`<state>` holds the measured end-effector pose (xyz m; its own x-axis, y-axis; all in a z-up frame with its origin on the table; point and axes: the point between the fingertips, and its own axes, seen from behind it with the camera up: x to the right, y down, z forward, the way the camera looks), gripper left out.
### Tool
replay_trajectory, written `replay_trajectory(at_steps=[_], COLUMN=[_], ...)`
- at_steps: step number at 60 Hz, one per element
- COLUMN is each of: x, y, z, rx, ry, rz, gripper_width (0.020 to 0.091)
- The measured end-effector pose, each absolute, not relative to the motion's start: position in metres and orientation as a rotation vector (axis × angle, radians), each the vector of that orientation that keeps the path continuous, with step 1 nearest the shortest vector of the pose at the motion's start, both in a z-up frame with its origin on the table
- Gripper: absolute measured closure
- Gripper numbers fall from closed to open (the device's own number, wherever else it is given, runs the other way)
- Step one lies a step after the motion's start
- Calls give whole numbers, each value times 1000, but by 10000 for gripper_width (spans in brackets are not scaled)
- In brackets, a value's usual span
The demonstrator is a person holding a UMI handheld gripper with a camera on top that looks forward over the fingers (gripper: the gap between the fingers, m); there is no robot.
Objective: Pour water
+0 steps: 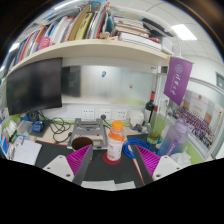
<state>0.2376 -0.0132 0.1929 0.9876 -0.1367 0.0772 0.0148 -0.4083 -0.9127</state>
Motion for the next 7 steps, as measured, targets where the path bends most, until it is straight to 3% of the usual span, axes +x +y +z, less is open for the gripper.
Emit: replay_trajectory(at_steps=[7], x=[238], y=[-17], z=[200], rx=[-1978], ry=[92], rz=[-179], gripper_width=[250])
